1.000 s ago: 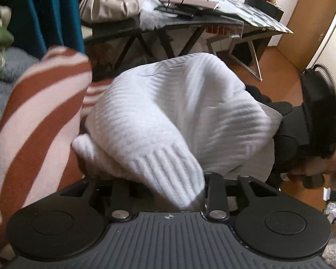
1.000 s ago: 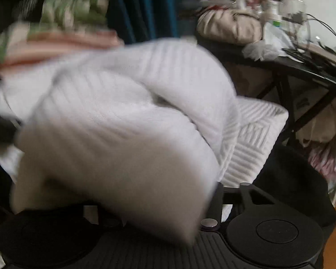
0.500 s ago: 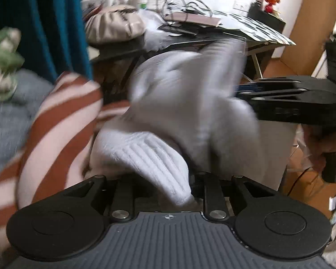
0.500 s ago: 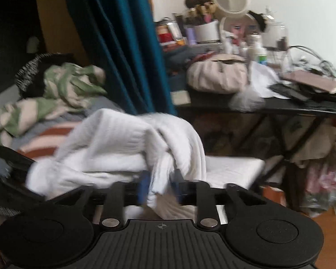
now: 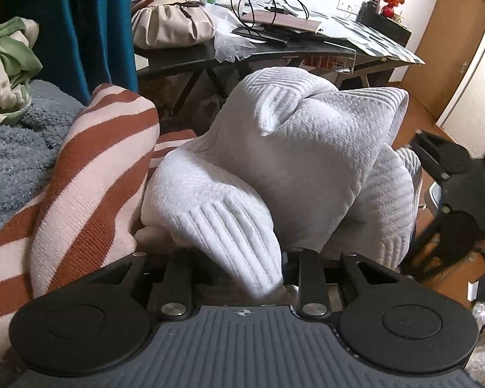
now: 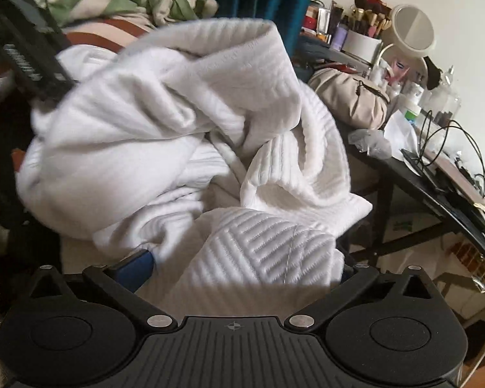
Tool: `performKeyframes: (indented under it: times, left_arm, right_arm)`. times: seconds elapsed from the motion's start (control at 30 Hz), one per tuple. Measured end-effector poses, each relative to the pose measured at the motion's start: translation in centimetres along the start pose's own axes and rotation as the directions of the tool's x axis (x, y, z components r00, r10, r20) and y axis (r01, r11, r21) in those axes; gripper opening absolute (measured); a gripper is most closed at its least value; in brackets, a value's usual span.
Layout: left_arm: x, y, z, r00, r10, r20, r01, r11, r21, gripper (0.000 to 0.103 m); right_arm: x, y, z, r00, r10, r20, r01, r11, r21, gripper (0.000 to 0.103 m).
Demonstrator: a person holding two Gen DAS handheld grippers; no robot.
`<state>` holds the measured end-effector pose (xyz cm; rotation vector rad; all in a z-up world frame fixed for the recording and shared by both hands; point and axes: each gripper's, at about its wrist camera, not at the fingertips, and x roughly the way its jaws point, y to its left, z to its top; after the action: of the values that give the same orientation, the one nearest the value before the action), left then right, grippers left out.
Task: Fold clothes
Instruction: 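Lift the bundled white sweater high with both grippers and hold it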
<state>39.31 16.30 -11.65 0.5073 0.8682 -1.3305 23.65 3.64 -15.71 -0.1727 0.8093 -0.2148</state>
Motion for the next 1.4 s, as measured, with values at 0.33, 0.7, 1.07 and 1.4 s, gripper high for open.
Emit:
performKeyframes:
  times: [0.33, 0.7, 1.07, 1.4]
  left_arm:
    - [2.1, 0.1, -0.3, 0.999, 0.021, -0.05, -0.019, 1.0, 0.023, 0.035]
    - [2.8, -0.3, 1.2, 0.999, 0.031, 0.004, -0.031, 0.998, -0.06, 0.027]
    - [-3.1, -4.8, 4.2, 0.975, 0.018, 0.221, -0.049, 0.99, 0.134, 0.018]
    - [-10.0, -7.6, 6.0, 0.907, -0.047, 0.419, -0.057, 0.971, 0.231, 0.019]
  right_arm:
    - [5.2, 0.5, 0.6, 0.999, 0.035, 0.005, -0.034, 0.992, -0.118, 0.102]
    - [3.7, 0.2, 2.4, 0.989, 0.133, 0.07, -0.142, 0.981, 0.135, 0.029]
    - [-3.4, -0.5, 6.4, 0.969, -0.03, 0.244, -0.014, 0.984, 0.176, 0.023]
    - [-11.2, -1.4, 9.3, 0.892, -0.213, 0.399, 0.113, 0.959, 0.258, 0.023]
